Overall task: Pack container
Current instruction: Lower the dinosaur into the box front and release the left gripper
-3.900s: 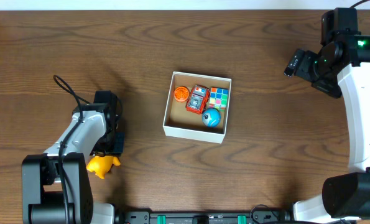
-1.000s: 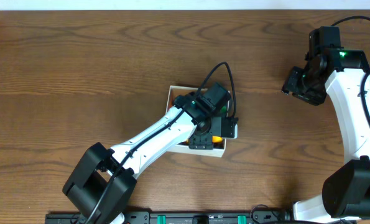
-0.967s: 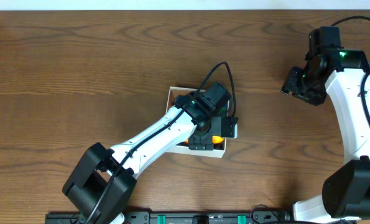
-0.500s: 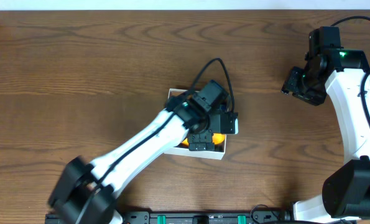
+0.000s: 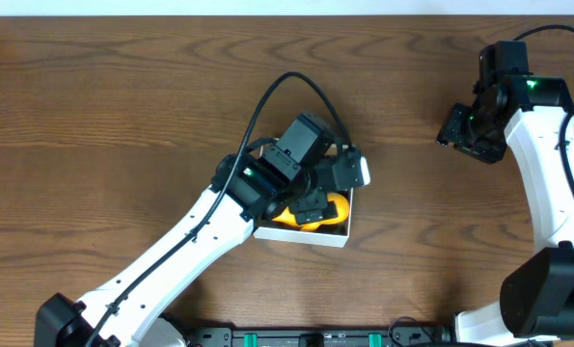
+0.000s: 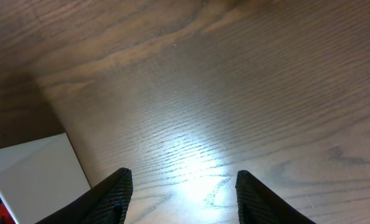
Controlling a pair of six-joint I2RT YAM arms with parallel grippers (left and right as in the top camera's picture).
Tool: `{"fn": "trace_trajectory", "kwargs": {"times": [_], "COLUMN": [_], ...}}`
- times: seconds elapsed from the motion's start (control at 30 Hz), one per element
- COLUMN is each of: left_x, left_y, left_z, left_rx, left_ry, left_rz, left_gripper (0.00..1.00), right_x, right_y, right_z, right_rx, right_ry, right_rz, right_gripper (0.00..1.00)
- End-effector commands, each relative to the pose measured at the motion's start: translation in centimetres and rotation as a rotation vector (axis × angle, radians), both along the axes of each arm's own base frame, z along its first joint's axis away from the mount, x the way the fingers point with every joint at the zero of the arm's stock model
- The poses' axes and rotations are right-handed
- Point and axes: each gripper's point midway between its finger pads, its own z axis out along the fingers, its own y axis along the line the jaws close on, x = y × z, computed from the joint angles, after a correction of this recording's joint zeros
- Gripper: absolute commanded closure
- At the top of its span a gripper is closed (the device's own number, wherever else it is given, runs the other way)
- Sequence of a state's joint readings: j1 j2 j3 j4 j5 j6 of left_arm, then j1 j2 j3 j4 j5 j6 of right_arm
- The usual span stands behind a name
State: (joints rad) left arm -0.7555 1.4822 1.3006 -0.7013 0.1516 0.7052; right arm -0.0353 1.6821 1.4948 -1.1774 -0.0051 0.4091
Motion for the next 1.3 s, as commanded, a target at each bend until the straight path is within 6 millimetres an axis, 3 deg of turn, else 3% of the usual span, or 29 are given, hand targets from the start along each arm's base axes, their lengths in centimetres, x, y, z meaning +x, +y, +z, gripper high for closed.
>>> {"fn": "trace_trajectory", "kwargs": {"times": [0.0, 0.13, 0.23, 0.33, 0.47, 0.7, 1.0, 1.13, 1.27], "left_x": [0.1, 0.3, 0.2, 0.1, 0.1, -1.1, -3.3, -4.8, -4.9], "left_y": [-1.2, -1.3, -1.2, -1.2, -1.3, -2.2, -1.0, -1.6, -1.5], "left_z": [-0.4, -2.4, -3.6, -4.2, -4.3, -4.4, -7.9, -8.8, -9.8], "left_rx": [-0.066, -0.068, -0.074, -0.082, -0.082, -0.090, 0.027, 0.024, 0.045], "left_ry": [0.085, 0.184, 0.261, 0.306, 0.310, 0.344, 0.478, 0.576, 0.605], "left_rz": [0.068, 0.181, 0.282, 0.350, 0.352, 0.373, 0.448, 0.424, 0.454], "left_gripper": [0.00, 0.30, 0.71, 0.73, 0.85, 0.92, 0.92, 0.92, 0.92], "right_x": [-0.1, -0.1, -0.1, -0.1, 0.0, 0.1, 0.1, 0.1, 0.1], "right_y": [0.2, 0.2, 0.2, 0.2, 0.2, 0.2, 0.2, 0.2, 0.2], "right_z": [-0.1, -0.1, -0.1, -0.1, -0.1, -0.1, -0.1, -0.1, -0.1], "right_rx": [0.003, 0.003, 0.003, 0.003, 0.004, 0.004, 0.006, 0.006, 0.006], "right_ry": [0.004, 0.004, 0.004, 0.004, 0.003, -0.003, -0.004, -0.004, -0.004], "right_rz": [0.006, 0.007, 0.006, 0.006, 0.000, -0.001, -0.012, -0.012, -0.012], "right_gripper": [0.44, 0.45, 0.45, 0.45, 0.45, 0.45, 0.45, 0.45, 0.45]}}
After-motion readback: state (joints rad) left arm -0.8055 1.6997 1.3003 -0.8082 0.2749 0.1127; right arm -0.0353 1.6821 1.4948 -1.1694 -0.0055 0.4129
